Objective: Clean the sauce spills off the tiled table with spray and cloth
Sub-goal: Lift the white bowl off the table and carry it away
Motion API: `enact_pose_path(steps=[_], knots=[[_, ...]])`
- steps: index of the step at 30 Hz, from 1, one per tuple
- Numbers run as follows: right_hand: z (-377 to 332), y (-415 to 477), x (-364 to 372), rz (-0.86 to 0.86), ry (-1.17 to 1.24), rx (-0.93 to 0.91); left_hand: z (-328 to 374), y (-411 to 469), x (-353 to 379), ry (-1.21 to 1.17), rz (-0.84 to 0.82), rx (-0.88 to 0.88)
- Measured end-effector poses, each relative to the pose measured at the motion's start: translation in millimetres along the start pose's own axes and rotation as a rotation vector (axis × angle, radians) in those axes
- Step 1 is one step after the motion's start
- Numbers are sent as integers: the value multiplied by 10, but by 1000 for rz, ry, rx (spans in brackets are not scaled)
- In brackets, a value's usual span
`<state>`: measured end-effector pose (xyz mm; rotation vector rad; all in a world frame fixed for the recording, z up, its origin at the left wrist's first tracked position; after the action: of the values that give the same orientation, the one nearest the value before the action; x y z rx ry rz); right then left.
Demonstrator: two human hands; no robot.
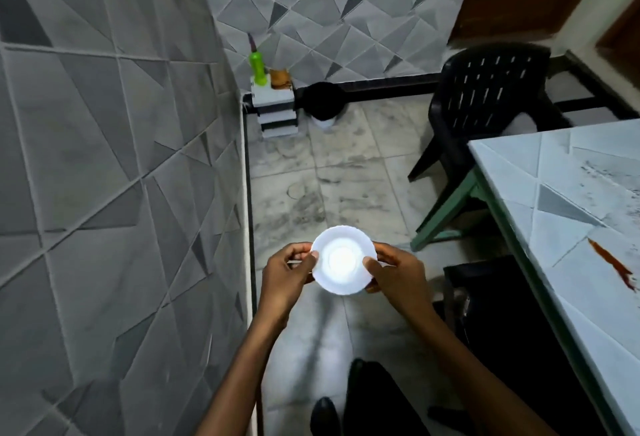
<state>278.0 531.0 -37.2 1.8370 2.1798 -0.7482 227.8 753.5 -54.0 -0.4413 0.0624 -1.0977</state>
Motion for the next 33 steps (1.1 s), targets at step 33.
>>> enact_pose_path(steps=[33], knots=[[-2755, 7610, 2116, -322, -62, -31, 2594, 7372, 9, 137, 306, 57]])
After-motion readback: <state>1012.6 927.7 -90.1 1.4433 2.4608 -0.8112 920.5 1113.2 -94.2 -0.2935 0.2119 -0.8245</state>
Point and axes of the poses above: each hand's wrist, its own y-axis towards the middle knuckle, its own x-axis out of the palm, z = x × y, the point moved 9 cm from there along y, towards the middle knuckle, and after that the axes turned 14 degrees about -y, right-handed, at the moved point
